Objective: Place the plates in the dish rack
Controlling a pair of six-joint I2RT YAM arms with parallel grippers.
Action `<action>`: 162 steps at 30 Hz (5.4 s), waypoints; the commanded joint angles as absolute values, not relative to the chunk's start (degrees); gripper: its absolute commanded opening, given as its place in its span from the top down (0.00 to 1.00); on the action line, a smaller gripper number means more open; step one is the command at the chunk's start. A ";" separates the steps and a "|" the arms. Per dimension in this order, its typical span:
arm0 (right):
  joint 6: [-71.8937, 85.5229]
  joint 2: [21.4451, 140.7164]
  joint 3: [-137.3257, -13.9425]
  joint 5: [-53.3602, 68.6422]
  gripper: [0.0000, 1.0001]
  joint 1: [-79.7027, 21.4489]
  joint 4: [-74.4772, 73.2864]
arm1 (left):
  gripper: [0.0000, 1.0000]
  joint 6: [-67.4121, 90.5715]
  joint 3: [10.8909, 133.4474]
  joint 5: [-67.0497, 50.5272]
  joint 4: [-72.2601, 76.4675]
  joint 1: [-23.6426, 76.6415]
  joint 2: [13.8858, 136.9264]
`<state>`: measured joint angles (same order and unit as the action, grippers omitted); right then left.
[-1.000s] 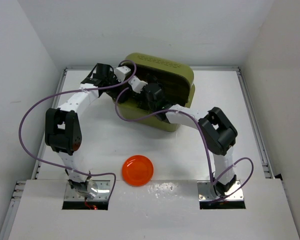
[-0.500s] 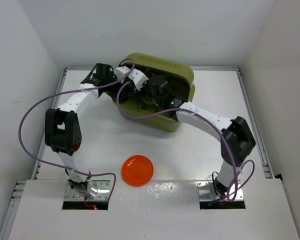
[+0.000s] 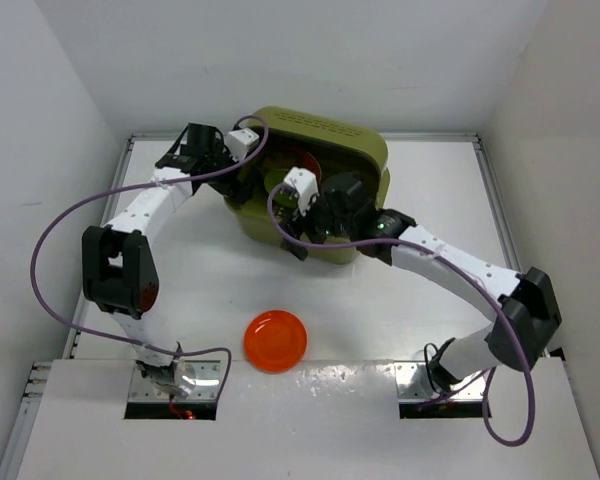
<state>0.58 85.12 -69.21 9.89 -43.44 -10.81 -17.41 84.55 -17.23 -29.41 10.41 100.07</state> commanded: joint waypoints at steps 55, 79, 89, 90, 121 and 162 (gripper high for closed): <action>16.71 79.19 -56.68 0.28 1.00 -60.56 -12.74 | 0.00 -8.96 59.76 -9.32 -29.27 10.20 60.73; -19.14 92.63 -93.17 -18.10 1.00 -40.52 -6.16 | 0.00 -7.82 71.45 -16.25 -27.69 5.10 77.42; -36.12 95.98 -78.05 -24.35 1.00 -45.35 14.06 | 0.00 -7.82 79.45 -18.02 -27.16 5.10 88.76; -36.38 96.50 -77.87 -24.69 1.00 -45.44 14.85 | 0.00 -8.34 79.98 -18.02 -27.16 5.10 88.77; -30.06 107.05 -67.06 -19.51 1.00 -43.07 26.37 | 0.00 -8.88 76.64 -19.25 -24.79 5.10 92.11; -31.65 100.38 -73.21 -24.70 0.28 -44.82 23.21 | 0.00 -9.40 75.59 -19.25 -24.79 5.10 91.05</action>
<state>-32.45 105.45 -69.91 -24.91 -44.10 22.44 -8.54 76.20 -18.87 -25.45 5.61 92.20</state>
